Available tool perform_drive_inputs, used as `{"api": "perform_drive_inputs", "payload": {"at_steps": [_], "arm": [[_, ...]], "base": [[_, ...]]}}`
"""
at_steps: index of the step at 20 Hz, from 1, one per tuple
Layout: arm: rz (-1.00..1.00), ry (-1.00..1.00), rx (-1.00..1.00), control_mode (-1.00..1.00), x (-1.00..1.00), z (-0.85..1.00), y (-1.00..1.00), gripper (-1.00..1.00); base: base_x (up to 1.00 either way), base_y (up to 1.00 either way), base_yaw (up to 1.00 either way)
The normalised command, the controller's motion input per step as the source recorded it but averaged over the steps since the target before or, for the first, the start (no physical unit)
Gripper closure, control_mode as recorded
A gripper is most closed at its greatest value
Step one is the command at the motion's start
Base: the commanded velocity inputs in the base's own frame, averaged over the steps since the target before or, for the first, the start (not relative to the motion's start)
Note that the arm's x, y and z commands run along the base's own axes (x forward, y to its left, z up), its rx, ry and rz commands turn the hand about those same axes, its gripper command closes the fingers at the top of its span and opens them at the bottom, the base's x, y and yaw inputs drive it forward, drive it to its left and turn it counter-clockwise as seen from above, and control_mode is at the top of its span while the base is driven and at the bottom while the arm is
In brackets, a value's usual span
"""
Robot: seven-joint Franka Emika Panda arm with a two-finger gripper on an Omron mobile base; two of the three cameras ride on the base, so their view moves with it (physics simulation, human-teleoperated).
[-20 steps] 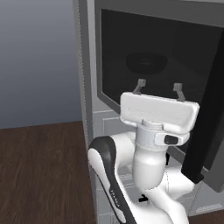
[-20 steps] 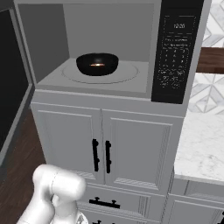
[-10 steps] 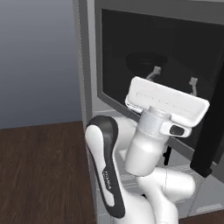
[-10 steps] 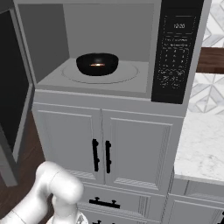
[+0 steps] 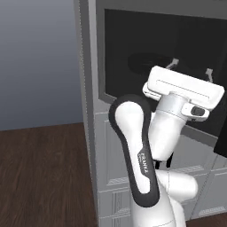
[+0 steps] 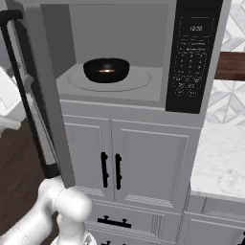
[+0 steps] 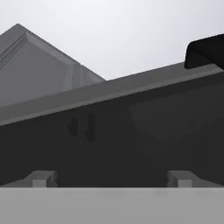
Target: Open the microwave, place the bowl with waffle inside the microwave, then close the microwave door and turn it on.
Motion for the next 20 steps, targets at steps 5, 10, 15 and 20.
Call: {"api": "perform_drive_inputs", "payload": {"at_steps": [5,10,15,20], "arm": [[0.09,0.23,0.19,-1.00,0.65,-0.01,-0.21,-1.00],[0.13,0.20,0.19,-1.00,0.66,0.00,-0.31,-1.00],[0.10,0.23,0.19,-1.00,0.67,0.00,-0.25,-1.00],[0.06,0.21,0.13,-1.00,0.57,0.00,-0.09,-1.00]], "base": [[0.00,0.00,0.00],[0.00,0.00,0.00],[0.00,0.00,0.00],[0.00,0.00,0.00]]}}
